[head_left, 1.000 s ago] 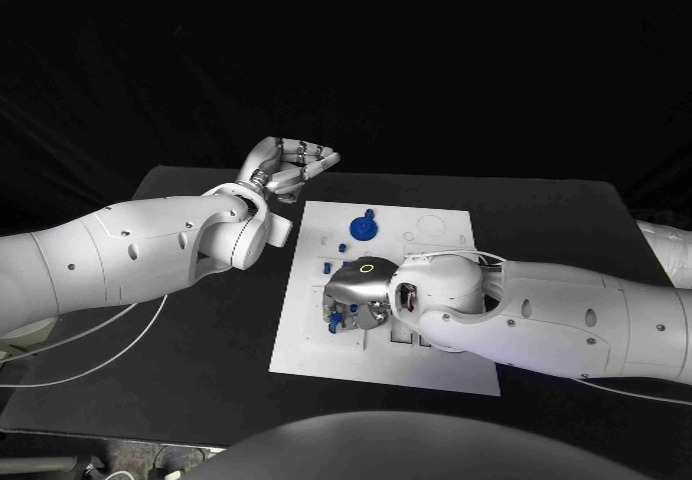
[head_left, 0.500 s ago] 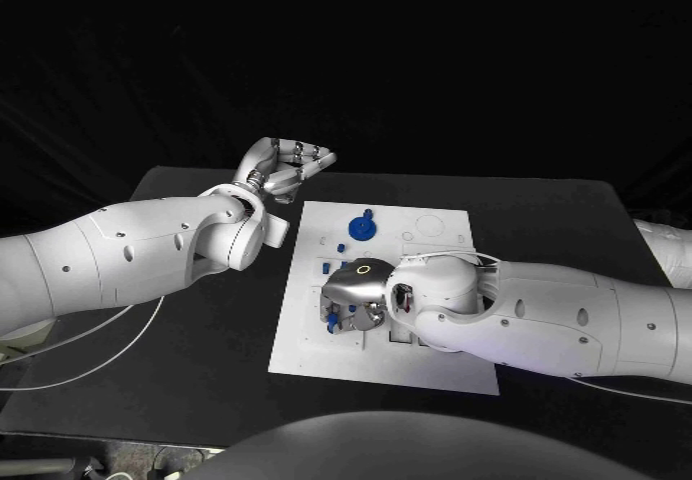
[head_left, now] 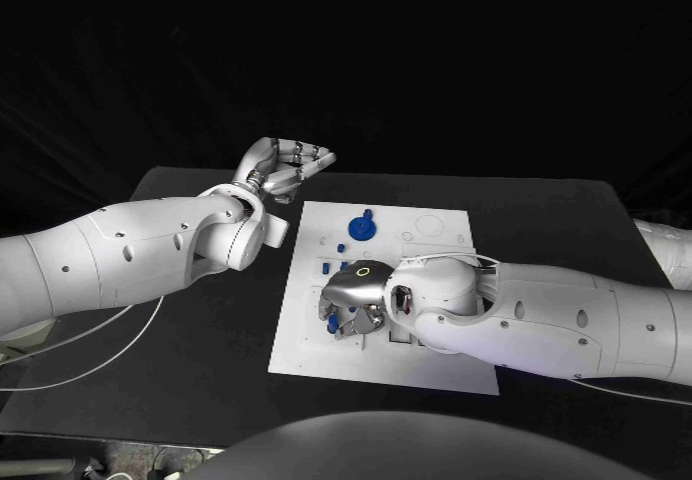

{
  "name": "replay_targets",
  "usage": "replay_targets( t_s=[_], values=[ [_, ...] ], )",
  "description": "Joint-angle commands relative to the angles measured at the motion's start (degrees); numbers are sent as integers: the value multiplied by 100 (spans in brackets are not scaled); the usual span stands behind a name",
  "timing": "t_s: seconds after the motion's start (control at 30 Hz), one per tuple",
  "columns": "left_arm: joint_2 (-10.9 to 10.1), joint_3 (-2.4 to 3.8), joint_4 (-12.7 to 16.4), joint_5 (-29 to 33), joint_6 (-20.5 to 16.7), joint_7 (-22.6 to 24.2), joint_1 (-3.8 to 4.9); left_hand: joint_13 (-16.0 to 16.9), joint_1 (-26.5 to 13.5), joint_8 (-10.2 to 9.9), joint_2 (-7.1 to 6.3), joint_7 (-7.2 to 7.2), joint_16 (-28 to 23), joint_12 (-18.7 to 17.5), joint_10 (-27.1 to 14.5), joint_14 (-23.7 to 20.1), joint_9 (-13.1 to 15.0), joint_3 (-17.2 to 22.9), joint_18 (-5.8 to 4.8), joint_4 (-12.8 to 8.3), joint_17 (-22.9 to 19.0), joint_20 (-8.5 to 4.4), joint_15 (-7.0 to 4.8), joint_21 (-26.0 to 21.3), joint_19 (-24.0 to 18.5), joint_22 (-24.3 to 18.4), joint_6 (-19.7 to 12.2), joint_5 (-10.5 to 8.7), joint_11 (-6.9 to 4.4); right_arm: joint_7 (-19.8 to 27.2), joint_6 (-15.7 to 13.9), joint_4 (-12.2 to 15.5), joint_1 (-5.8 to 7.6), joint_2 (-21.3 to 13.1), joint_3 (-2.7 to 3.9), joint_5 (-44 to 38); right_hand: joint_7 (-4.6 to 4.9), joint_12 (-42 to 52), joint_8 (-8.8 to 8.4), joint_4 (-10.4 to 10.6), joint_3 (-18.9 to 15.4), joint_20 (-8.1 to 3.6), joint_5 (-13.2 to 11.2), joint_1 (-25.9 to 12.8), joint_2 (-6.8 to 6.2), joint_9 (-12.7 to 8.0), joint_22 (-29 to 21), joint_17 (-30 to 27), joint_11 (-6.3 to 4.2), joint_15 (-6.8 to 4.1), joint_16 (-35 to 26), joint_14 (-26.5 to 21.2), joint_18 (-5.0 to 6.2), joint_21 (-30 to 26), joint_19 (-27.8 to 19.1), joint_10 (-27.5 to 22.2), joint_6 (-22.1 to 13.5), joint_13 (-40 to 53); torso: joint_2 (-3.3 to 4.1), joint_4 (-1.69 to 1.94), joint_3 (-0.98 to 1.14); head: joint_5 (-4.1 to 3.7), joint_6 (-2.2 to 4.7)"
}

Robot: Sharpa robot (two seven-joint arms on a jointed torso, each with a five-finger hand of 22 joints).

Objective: Assemble the parts on the task board

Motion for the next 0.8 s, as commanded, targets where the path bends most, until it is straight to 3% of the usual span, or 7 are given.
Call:
replay_targets(
  t_s=[0.03,0.13,0.37,0.5,0.67,0.8],
  values=[
    [8,4,11,17,58,31,4,1,7,-39,53,12,-16,-14,-13,518,-7,10,68,0,1286,36,19,-24,284,1365,-27,20,6,-59,38,22,-9,-9,-4,-62,11,-7,-1,7,-47,41,23,-21,-44,6,1505,1506,0,49,23,587,-82,26,600,-69,-49,8,8,-1,3,-8,0],
    [12,4,10,17,60,32,4,1,7,-39,53,12,-16,-14,-13,518,-7,10,68,0,1286,36,19,-24,284,1365,-27,20,6,-90,-169,43,-9,-37,-5,-61,33,-10,-2,10,-99,66,21,-87,-51,7,1505,1506,24,79,23,587,-82,26,600,-159,-105,7,7,-2,2,-9,0],
    [15,5,8,17,66,33,4,1,7,-39,53,12,-16,-14,-13,518,-7,10,68,0,1286,36,19,-24,284,1365,-27,20,6,-60,-974,135,-9,-186,-4,73,71,6,4,18,-166,102,18,-171,-54,10,1505,1506,55,117,23,587,-82,26,600,-235,-175,14,4,-12,3,-18,0],
    [16,5,0,17,73,31,4,1,7,-39,53,12,-16,-14,-13,518,-7,10,68,0,1286,36,19,-24,284,1365,-27,20,6,9,-1303,279,39,-391,-2,710,107,12,1,58,-259,131,17,-282,-113,10,1505,1506,86,151,23,587,-82,26,600,-262,-217,16,1,-6,1,-15,0],
    [12,4,-16,17,76,27,4,1,15,-40,62,12,-15,-13,-15,519,-8,7,68,0,1287,37,19,-24,284,1365,-27,24,7,93,-1691,606,323,-824,2,2426,186,7,-14,172,-434,195,18,-453,-258,-2,1505,1506,151,215,23,587,-82,26,600,-384,-414,14,9,-10,4,-47,0],
    [23,3,-39,17,83,21,4,1,20,-41,68,12,-15,-12,-16,519,-8,5,68,0,1287,37,20,-24,284,1365,-28,26,8,76,-1915,875,677,-1321,3,3350,197,59,-8,254,-466,222,23,-516,-144,-1,1505,1506,159,232,23,587,-82,26,600,-385,-585,29,3,-5,-7,-151,0]
  ],
)
